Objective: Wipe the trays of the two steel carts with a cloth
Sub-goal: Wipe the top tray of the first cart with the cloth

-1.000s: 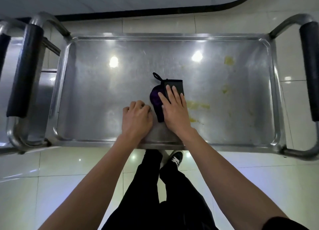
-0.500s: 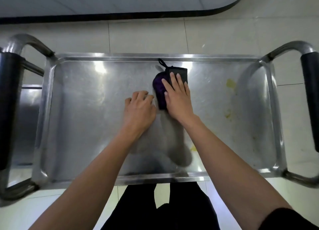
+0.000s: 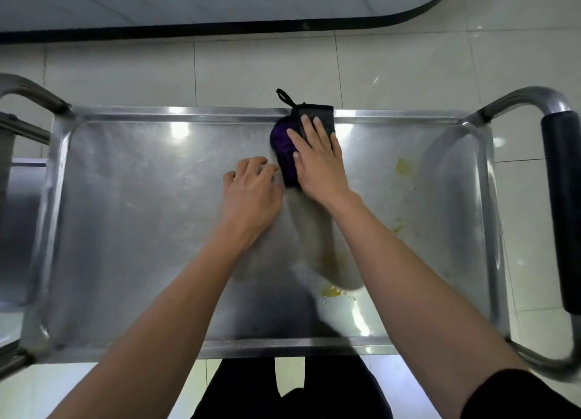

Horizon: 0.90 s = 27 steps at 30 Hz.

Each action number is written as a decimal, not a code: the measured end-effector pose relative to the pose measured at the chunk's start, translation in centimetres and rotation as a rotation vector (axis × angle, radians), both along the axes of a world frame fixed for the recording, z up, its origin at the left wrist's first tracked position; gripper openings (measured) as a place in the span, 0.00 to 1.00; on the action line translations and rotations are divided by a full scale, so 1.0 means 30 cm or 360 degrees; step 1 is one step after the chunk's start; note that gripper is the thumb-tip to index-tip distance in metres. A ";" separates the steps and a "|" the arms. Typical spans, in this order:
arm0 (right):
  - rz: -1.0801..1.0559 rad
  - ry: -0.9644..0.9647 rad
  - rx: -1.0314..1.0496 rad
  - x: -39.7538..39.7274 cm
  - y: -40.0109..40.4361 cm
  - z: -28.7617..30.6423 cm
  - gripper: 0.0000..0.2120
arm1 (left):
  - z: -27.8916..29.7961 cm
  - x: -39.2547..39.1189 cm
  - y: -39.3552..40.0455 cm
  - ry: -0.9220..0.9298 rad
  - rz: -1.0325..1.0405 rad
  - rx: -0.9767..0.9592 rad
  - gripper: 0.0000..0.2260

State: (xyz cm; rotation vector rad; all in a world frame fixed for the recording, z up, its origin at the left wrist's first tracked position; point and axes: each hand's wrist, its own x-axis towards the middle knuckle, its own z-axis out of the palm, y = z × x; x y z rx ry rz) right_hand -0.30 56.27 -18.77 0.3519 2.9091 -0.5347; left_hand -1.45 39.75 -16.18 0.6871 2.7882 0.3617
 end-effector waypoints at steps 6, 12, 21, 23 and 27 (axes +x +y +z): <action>-0.0081 0.0000 0.0000 0.081 0.164 -0.002 0.23 | 0.010 0.019 0.136 -0.0087 -0.0094 -0.0069 0.17; -0.0233 -0.0019 0.0041 0.193 0.370 0.005 0.23 | 0.018 0.056 0.282 -0.0135 -0.0151 -0.0067 0.19; -0.0636 -0.0091 0.0053 0.396 0.745 0.019 0.24 | -0.007 0.105 0.355 -0.0141 -0.0208 -0.0275 0.17; -0.0646 -0.0082 0.0059 0.415 0.774 0.021 0.23 | -0.008 0.107 0.356 -0.0125 -0.0220 -0.0291 0.17; -0.0597 -0.0083 0.0078 0.422 0.774 0.019 0.23 | -0.012 0.107 0.351 -0.0114 -0.0259 -0.0343 0.19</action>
